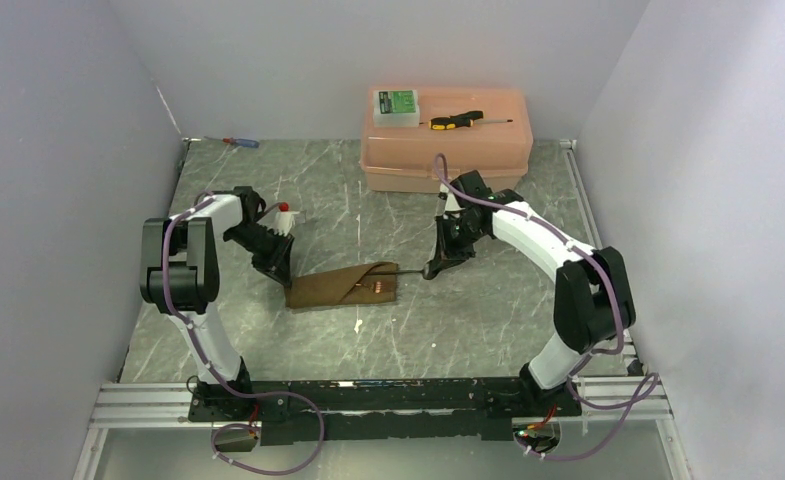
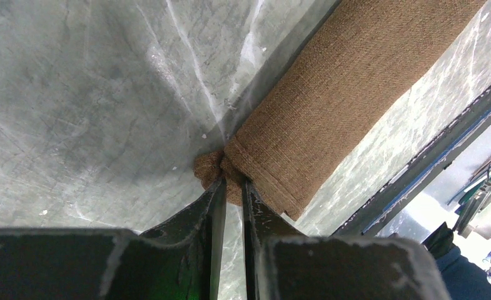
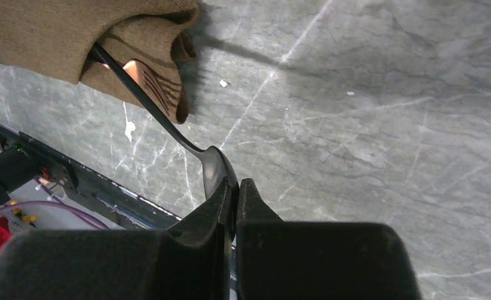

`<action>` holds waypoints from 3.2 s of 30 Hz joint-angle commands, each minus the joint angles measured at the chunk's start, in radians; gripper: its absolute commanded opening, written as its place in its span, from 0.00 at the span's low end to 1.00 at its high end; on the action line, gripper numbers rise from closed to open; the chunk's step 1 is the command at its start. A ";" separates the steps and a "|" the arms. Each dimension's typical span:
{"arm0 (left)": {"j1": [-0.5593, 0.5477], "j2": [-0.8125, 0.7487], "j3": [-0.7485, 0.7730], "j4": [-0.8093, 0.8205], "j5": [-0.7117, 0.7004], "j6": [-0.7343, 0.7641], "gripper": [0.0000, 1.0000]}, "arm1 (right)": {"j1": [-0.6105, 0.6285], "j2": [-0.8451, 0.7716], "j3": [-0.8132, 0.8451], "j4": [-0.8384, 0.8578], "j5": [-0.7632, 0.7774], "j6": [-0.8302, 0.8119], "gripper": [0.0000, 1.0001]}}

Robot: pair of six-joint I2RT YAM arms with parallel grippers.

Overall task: Fold the napkin into a case and place the utensils inside
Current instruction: Insert the spoon into the folded napkin, then reset both arms

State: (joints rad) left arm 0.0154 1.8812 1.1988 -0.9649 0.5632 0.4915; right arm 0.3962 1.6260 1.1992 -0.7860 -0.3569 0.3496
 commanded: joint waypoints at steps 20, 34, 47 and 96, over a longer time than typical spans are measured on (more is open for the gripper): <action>-0.011 -0.001 -0.013 0.044 -0.019 0.007 0.19 | 0.148 0.145 0.131 0.135 -0.047 0.097 0.00; -0.011 -0.013 -0.015 0.047 -0.019 0.013 0.19 | 0.202 0.244 0.198 0.179 -0.082 0.127 0.00; -0.011 -0.022 -0.016 0.043 -0.013 0.021 0.19 | 0.236 0.328 0.235 0.213 -0.089 0.153 0.00; 0.180 -0.381 -0.420 1.012 -0.023 -0.309 0.95 | -0.323 -0.294 -0.701 1.302 1.033 -0.083 1.00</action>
State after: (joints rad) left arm 0.1883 1.5208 0.8742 -0.3458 0.5438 0.2394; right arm 0.0975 1.3369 0.5480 0.1944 0.5930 0.3408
